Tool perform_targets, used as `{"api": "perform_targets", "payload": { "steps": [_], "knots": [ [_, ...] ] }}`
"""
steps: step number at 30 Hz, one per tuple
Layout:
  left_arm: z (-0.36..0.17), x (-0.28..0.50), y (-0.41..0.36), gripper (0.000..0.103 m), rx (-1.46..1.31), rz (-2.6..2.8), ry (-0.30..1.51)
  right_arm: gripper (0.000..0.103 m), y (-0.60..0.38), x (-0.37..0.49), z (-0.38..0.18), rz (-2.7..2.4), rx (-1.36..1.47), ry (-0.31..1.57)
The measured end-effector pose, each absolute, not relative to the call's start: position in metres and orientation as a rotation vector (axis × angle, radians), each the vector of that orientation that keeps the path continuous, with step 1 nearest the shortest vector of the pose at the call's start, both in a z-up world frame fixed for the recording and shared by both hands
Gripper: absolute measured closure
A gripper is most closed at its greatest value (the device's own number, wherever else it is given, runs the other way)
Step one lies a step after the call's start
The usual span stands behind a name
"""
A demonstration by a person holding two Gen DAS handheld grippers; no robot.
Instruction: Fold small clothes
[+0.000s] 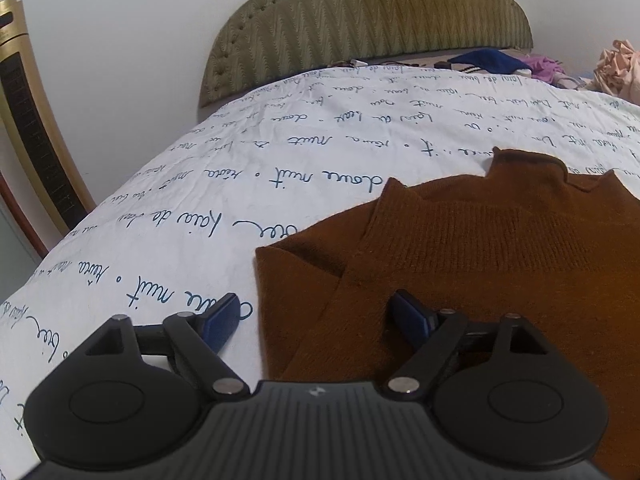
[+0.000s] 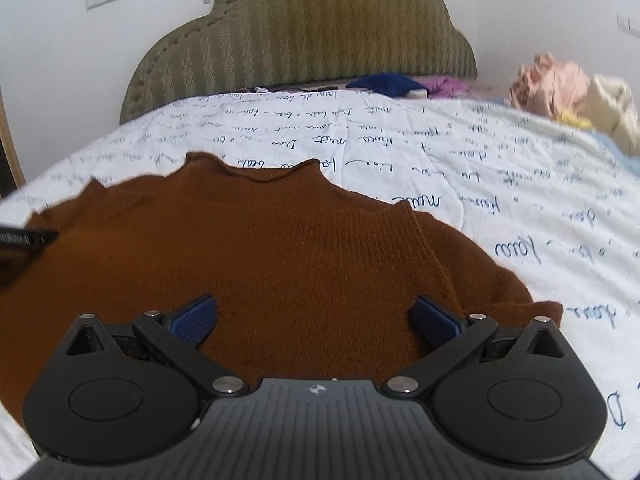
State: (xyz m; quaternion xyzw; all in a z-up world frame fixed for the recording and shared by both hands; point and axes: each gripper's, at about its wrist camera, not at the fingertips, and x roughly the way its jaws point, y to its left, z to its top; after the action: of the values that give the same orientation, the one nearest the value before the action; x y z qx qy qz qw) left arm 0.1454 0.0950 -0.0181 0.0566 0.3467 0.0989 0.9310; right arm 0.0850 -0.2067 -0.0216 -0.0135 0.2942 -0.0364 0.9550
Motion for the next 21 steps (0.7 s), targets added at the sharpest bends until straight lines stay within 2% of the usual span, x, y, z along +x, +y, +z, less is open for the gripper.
{"api": "perform_targets", "payload": {
  "steps": [5,21],
  "knots": [
    [-0.024,0.142,0.097,0.011,0.105,0.218,0.676,0.0,-0.209,0.085,-0.023,-0.072,-0.019,0.59],
    [-0.03,0.131,0.09,0.01,0.144,0.243,0.593,0.0,-0.206,0.082,-0.025,-0.082,-0.031,0.579]
  ]
}}
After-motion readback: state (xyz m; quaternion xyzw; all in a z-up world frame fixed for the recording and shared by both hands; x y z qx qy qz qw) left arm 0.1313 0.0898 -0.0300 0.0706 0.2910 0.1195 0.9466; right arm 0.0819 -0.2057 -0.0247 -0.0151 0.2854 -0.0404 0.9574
